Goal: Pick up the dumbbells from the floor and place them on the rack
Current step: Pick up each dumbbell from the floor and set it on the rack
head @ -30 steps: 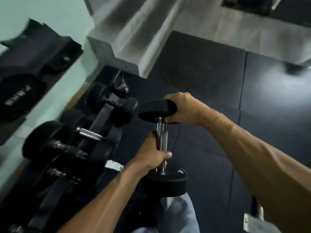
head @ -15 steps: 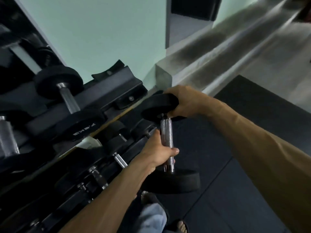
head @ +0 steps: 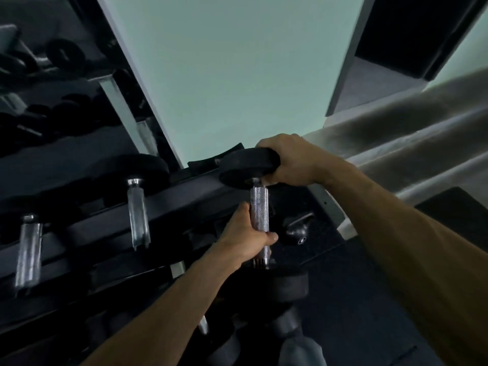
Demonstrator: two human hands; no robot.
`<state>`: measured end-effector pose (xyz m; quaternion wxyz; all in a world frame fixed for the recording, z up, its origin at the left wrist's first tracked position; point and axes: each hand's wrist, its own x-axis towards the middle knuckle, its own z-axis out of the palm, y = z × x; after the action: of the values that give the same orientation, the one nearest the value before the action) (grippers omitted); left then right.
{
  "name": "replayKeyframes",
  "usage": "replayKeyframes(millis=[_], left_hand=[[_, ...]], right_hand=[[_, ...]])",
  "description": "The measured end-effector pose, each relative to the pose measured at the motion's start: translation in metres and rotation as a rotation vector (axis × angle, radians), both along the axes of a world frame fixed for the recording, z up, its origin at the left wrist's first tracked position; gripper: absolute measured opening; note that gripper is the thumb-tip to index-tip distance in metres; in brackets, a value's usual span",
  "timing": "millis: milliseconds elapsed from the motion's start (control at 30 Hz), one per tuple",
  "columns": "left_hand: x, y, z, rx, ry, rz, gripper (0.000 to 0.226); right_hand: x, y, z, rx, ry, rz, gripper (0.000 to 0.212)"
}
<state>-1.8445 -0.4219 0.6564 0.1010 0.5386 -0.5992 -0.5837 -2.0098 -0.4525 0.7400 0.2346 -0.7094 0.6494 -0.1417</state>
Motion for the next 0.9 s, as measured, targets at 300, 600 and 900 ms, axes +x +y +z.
replayKeyframes(millis=[300, 600, 900], left_hand=[[-0.029, -0.071, 0.003, -0.111, -0.052, 0.253, 0.052], [-0.025, -0.117, -0.022, -0.056, -0.121, 0.353, 0.063], [-0.015, -0.114, -0.016, -0.056, -0.09, 0.261, 0.056]], right_hand=[[-0.014, -0.116, -0.003, 0.042, -0.037, 0.23, 0.028], [-0.002, -0.18, -0.043, 0.096, -0.119, 0.31, 0.03], [-0.004, -0.173, -0.053, 0.078, -0.145, 0.17, 0.039]])
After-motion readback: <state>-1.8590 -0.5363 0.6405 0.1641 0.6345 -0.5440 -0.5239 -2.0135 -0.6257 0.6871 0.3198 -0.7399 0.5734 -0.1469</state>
